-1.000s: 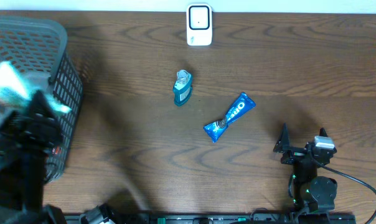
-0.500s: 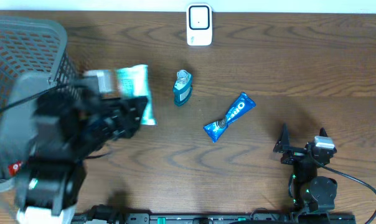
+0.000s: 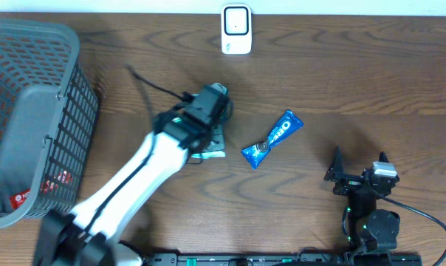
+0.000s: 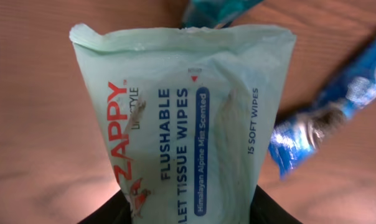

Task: Scan the item barcode
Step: 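Carry the wipes pack out and place it below the bottle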

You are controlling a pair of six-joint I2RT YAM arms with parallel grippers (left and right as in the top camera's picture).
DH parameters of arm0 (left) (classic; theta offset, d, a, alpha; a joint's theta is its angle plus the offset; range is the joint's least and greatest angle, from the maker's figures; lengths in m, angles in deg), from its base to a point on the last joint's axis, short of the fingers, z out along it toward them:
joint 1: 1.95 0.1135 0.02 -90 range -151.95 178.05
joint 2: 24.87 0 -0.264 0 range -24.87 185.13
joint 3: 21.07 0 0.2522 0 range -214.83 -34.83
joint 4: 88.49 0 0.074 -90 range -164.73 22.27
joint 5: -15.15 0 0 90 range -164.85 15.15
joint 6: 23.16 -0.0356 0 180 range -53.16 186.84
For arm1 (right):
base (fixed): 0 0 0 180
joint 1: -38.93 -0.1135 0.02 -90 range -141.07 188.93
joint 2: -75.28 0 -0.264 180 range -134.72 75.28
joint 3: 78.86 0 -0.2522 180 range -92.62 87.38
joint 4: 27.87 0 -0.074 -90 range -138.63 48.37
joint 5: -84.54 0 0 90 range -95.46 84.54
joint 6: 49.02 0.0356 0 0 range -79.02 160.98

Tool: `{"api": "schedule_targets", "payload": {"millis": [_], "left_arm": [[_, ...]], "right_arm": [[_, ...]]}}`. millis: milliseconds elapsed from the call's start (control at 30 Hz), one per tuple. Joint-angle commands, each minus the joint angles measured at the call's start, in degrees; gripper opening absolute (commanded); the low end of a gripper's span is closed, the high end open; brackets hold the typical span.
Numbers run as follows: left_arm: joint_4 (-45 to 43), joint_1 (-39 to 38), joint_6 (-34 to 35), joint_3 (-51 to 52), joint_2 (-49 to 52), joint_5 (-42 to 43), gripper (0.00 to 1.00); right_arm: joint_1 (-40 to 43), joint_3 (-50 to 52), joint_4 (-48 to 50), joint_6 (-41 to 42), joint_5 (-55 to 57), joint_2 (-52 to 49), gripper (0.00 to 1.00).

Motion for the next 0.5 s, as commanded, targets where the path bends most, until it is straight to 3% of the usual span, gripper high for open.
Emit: {"api": "schedule_targets", "payload": {"millis": [0,167,200,300,367,467], "left_arm": [[-3.0,-1.8,3.7,0.4,7.0,-2.8,0.42],[-4.4,-4.5,7.1,0.4,14.2,-2.8,0.43],[-4.5,-4.9,7.3,0.4,14.8,-2.8,0.47],[-4.5,-5.7,7.2,0.4,14.8,-3.1,0.66],[-4.3,-5.8,7.2,0.3,13.4,-3.1,0.9],[-2.6,-5.8,6.2,-0.1,9.9,-3.2,0.98]], "right_arm": [[-0.5,0.0,-0.2,-0.7,0.2,0.1,0.99],[-0.6,0.0,-0.2,-0.7,0.2,0.1,0.99],[-0.6,0.0,-0.2,-0.7,0.2,0.1,0.99],[-0.6,0.0,-0.2,-0.7,0.2,0.1,0.99],[-0.6,0.0,-0.2,-0.7,0.2,0.1,0.99],[-0.6,0.0,-0.2,-0.7,0.2,0.1,0.99]]}}
